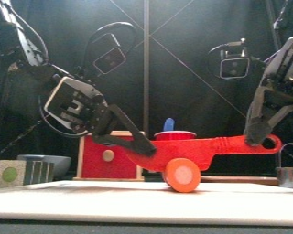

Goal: Cut carrot

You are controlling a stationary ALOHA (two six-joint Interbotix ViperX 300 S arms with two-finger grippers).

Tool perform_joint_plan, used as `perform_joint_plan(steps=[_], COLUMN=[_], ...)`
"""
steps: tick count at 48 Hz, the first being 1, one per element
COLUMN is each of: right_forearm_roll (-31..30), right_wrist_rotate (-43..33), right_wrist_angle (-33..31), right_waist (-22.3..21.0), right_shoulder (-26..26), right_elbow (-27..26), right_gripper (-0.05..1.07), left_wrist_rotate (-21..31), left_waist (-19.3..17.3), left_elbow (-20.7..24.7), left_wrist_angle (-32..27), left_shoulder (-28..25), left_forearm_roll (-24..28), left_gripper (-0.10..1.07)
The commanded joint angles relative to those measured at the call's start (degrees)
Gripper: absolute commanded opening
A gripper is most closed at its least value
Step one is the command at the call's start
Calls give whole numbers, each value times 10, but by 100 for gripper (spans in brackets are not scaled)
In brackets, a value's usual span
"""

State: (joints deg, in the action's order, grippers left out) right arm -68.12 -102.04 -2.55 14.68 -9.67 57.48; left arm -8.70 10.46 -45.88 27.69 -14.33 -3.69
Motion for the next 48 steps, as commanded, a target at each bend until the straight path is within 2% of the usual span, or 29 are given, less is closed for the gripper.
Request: perform_joint_plan(steps=[1, 12, 20, 34, 48], right_forearm_roll=[4, 4, 2, -26, -45], right_wrist_rotate=[-2, -2, -1, -1, 0], right_wrist_angle=[-2, -2, -4, -27, -41], right_waist=[0, -1, -1, -4, -15], right_shoulder=[11, 43, 34, -52, -141], right_elbow=[1, -9, -16, -7, 10], right_gripper=[34, 34, 34, 34, 34], left_wrist_rotate=[-1, -2, -1, -4, -31], left_waist=[9, 8, 8, 2, -26], left_elbow=[-6, 6, 7, 5, 3], left_wrist_angle=[-21, -47, -50, -56, -52], left_shoulder=[-4, -20, -7, 61, 112], left_forearm_roll=[2, 1, -4, -4, 4], left_gripper=[35, 35, 35, 35, 36])
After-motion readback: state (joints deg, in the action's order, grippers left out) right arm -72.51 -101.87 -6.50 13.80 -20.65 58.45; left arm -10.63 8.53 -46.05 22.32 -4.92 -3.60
